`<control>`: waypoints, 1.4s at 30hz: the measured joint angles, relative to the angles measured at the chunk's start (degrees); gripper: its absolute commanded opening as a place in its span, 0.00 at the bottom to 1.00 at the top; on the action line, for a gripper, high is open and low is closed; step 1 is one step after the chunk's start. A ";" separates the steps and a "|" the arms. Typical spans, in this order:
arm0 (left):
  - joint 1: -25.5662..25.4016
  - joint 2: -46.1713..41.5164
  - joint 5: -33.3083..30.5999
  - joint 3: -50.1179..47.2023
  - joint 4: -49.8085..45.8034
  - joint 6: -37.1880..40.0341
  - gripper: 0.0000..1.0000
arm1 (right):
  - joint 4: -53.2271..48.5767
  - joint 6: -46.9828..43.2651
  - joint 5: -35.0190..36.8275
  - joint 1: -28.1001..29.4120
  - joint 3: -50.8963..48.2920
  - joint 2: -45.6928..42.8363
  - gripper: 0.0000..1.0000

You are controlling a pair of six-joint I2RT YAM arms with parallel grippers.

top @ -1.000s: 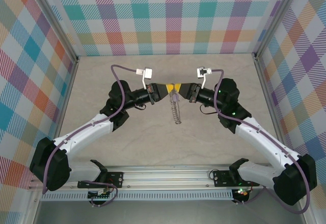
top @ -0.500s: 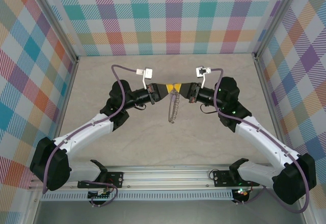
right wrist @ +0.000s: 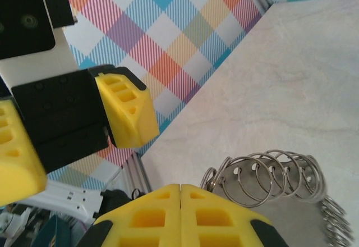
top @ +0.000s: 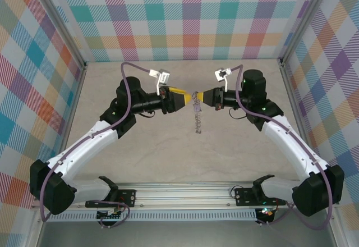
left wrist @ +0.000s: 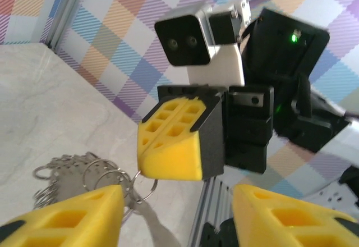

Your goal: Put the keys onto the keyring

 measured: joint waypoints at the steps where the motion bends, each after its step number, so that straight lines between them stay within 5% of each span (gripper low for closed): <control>1: 0.24 0.42 0.81 0.50 -1.20 0.92 0.36 | -1.27 -1.09 -0.92 -0.13 0.72 0.44 0.00; 4: 0.68 2.19 3.69 2.40 -4.26 3.48 0.27 | -4.74 -3.93 -3.48 -0.20 2.75 1.62 0.00; 13: 0.74 5.38 9.66 4.83 -8.70 7.02 0.32 | -7.96 -6.75 -7.13 -0.20 4.28 3.34 0.00; 42: 0.68 8.74 10.75 5.11 -7.56 5.70 0.23 | -4.83 -5.35 -8.35 -0.20 2.32 3.34 0.00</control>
